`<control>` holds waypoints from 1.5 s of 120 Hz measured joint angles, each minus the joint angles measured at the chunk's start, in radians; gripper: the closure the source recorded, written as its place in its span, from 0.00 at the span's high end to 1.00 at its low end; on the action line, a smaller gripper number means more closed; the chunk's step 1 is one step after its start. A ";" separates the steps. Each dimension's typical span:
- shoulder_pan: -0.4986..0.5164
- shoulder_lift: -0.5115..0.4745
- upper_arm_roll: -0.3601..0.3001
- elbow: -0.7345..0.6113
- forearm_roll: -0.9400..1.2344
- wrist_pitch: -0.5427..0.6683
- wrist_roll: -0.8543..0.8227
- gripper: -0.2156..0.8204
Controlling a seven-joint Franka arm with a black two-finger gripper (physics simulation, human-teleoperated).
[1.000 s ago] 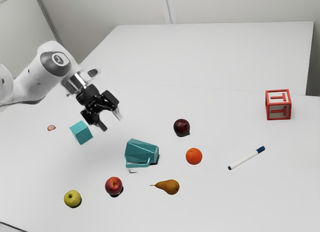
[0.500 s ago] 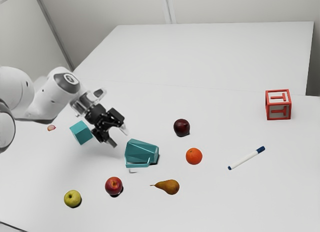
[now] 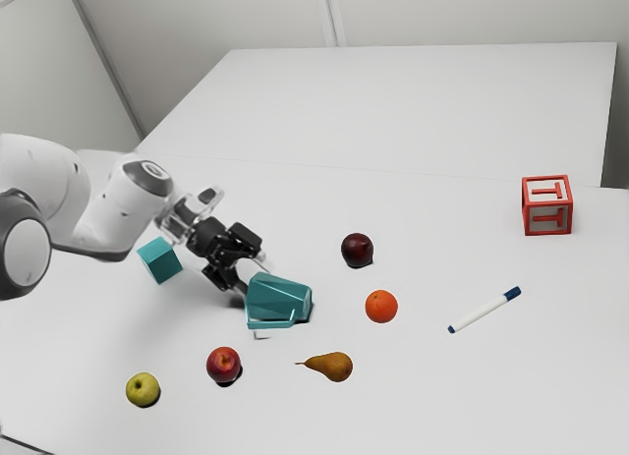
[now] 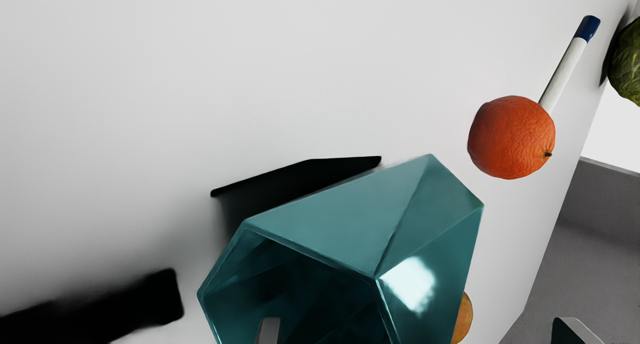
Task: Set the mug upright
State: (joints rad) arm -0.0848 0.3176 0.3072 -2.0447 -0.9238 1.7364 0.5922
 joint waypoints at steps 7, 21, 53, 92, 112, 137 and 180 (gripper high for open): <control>-0.001 0.005 -0.008 0.000 -0.021 0.004 0.006 0.76; -0.001 0.011 -0.019 -0.001 -0.048 0.010 0.013 0.72; -0.001 -0.001 -0.037 0.001 -0.066 0.020 0.006 0.43; -0.001 -0.010 -0.067 0.009 -0.071 0.037 -0.014 0.20; -0.001 -0.023 -0.068 0.011 -0.070 0.036 -0.024 0.10; -0.001 -0.029 -0.072 0.022 -0.067 0.034 -0.038 0.07; -0.038 -0.145 -0.096 0.027 0.084 0.086 -0.075 0.05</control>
State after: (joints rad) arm -0.1229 0.1722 0.2109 -2.0175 -0.8394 1.8220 0.5174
